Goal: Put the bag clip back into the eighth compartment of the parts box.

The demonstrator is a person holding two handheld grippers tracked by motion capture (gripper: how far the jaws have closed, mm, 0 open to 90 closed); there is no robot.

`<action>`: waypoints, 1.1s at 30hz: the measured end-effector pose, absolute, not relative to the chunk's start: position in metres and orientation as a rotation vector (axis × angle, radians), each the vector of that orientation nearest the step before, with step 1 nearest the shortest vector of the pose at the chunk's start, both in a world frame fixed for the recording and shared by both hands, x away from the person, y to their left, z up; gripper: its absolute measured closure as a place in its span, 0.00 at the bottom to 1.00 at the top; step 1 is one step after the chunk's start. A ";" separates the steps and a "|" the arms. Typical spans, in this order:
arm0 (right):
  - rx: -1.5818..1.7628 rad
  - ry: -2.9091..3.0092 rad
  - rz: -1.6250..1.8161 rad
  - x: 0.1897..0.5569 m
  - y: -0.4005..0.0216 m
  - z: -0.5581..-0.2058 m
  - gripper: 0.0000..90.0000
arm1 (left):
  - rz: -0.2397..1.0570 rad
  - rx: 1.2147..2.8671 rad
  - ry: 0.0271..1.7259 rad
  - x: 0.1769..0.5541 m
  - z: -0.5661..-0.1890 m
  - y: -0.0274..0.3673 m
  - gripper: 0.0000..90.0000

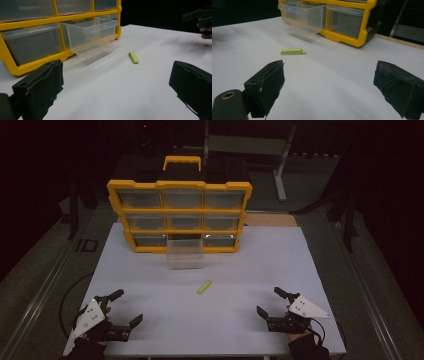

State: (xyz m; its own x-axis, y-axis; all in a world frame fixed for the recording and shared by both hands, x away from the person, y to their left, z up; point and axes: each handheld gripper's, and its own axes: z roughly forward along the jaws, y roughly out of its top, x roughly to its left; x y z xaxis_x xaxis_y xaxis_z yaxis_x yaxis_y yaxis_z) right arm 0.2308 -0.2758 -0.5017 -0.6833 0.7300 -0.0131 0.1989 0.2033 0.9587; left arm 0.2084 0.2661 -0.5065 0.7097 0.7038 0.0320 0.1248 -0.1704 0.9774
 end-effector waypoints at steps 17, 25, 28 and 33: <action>0.858 2.009 1.489 0.230 -0.275 -0.501 0.11 | 0.531 1.693 0.643 0.209 -0.496 0.258 0.00; 0.853 2.010 1.482 0.230 -0.274 -0.500 0.11 | 0.508 1.707 0.620 0.215 -0.483 0.252 0.00; 0.852 2.008 1.483 0.229 -0.274 -0.500 0.11 | 0.494 1.700 0.611 0.219 -0.476 0.249 0.00; 0.848 2.002 1.481 0.228 -0.273 -0.499 0.11 | 0.476 1.733 0.592 0.229 -0.467 0.239 0.00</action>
State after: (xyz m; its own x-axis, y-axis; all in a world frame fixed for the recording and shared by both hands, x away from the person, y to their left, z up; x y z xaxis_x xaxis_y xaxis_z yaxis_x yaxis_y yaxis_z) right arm 0.2282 -0.2731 -0.4989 -0.6775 0.7348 -0.0326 0.1839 0.2121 0.9598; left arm 0.2290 0.2394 -0.4669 0.7877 0.6160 0.0060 0.1385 -0.1866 0.9726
